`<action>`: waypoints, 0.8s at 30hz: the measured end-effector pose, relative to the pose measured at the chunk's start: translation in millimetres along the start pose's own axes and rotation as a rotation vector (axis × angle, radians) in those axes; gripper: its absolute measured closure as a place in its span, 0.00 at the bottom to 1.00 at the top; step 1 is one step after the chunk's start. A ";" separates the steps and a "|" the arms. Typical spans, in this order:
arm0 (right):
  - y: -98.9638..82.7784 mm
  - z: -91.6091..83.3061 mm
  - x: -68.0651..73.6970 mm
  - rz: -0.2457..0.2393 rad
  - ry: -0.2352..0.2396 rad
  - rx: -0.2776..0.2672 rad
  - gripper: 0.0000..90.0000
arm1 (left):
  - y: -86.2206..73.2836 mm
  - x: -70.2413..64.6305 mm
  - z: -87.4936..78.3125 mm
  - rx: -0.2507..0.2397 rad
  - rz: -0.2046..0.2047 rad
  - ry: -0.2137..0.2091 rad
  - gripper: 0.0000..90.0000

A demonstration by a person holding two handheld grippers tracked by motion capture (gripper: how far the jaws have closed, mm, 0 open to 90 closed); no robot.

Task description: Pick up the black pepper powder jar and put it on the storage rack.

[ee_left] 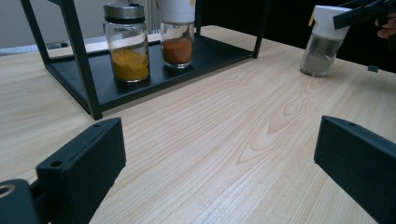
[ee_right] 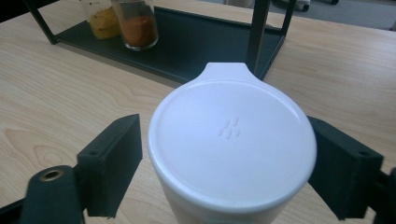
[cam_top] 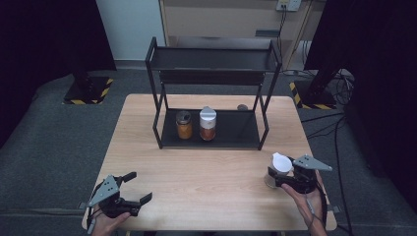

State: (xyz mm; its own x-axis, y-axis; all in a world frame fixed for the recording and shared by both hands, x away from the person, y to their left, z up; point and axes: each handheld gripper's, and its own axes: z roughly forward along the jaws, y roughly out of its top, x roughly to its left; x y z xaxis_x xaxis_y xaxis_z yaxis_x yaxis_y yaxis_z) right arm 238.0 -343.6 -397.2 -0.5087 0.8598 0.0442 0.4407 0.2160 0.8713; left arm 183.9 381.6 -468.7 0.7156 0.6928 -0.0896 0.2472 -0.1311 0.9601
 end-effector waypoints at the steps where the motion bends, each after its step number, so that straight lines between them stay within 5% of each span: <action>1: -0.3 1.1 0.2 -0.001 -0.001 0.003 0.22 | 0.0 0.1 0.0 0.000 0.000 0.000 0.01; 8: -6.8 3.5 7.3 -0.021 -0.036 -0.009 0.33 | 0.1 0.1 0.1 0.001 -0.001 -0.001 0.01; 24: -8.0 1.9 10.9 -0.023 -0.044 -0.021 0.34 | 0.2 0.0 0.0 0.001 -0.001 -0.001 0.01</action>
State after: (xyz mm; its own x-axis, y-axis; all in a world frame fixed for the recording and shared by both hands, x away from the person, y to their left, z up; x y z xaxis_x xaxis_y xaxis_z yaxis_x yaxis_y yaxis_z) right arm 230.4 -335.1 -404.6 -0.4852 0.8744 0.0027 0.4129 0.2264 0.8822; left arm 184.0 381.6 -468.6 0.7157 0.6925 -0.0907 0.2484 -0.1310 0.9598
